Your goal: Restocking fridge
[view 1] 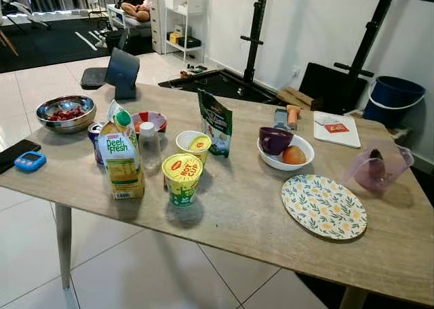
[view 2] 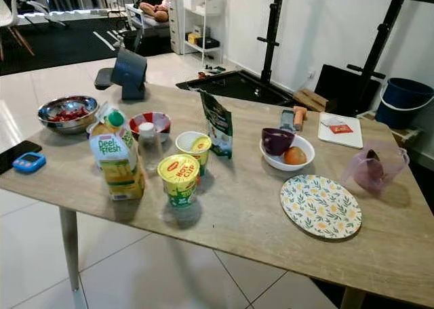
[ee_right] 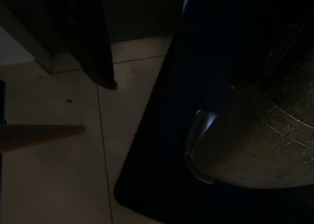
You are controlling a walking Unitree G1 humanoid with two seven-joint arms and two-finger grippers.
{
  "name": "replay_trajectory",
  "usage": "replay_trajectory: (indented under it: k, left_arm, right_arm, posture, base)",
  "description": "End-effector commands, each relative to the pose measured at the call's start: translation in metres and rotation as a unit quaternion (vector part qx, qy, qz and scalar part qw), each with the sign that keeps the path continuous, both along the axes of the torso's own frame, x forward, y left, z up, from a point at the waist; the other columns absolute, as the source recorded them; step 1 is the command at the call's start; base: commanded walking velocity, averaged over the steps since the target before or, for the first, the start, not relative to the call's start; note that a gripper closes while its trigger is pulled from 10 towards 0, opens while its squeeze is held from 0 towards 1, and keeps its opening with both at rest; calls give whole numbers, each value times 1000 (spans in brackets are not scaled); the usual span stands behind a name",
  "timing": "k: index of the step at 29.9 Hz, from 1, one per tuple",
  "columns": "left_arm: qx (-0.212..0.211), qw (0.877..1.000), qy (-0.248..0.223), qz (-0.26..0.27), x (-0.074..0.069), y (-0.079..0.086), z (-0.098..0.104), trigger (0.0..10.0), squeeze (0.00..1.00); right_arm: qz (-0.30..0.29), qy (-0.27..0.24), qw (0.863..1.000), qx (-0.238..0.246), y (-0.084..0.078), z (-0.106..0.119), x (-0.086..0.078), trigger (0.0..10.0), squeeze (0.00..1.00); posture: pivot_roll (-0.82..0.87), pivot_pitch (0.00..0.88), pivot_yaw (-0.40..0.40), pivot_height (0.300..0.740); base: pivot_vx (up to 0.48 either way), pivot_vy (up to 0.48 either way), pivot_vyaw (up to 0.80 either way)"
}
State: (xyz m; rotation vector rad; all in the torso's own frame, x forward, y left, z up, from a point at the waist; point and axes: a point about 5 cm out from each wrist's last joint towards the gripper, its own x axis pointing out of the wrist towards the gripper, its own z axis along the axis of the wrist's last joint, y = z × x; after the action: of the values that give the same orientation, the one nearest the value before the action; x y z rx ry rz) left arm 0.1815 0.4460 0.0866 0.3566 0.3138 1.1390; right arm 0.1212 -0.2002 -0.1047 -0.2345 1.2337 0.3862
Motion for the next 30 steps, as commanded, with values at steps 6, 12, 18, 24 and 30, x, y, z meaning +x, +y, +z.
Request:
replay_trajectory:
  k: [6,12,18,24,30]
  left_arm:
    - [99,989,-95,-53,34,9,70,10000,0]
    - [126,961,-173,-176,79,-17,109,10000,0]
    - [150,908,-207,-332,120,-61,139,10000,0]
    - [149,852,-265,-427,142,-99,164,10000,0]
    - [92,782,-336,-517,158,-139,182,10000,478]
  right_arm:
    - [14,14,1000,14,8,-3,-6,10000,0]
    - [18,15,1000,16,11,-3,-6,10000,0]
    - [21,17,1000,14,10,-3,-8,10000,0]
    - [23,17,1000,11,8,-3,-8,10000,0]
    - [27,16,999,8,8,-3,-7,10000,0]
  posture:
    - [-13,0,14,740]
    - [-13,0,13,740]
    - [-16,0,12,740]
    - [-18,0,12,740]
    - [-18,0,10,740]
  base:
    - [0,0,0]
    - [0,0,0]
    - [0,0,0]
    - [0,0,0]
    - [0,0,0]
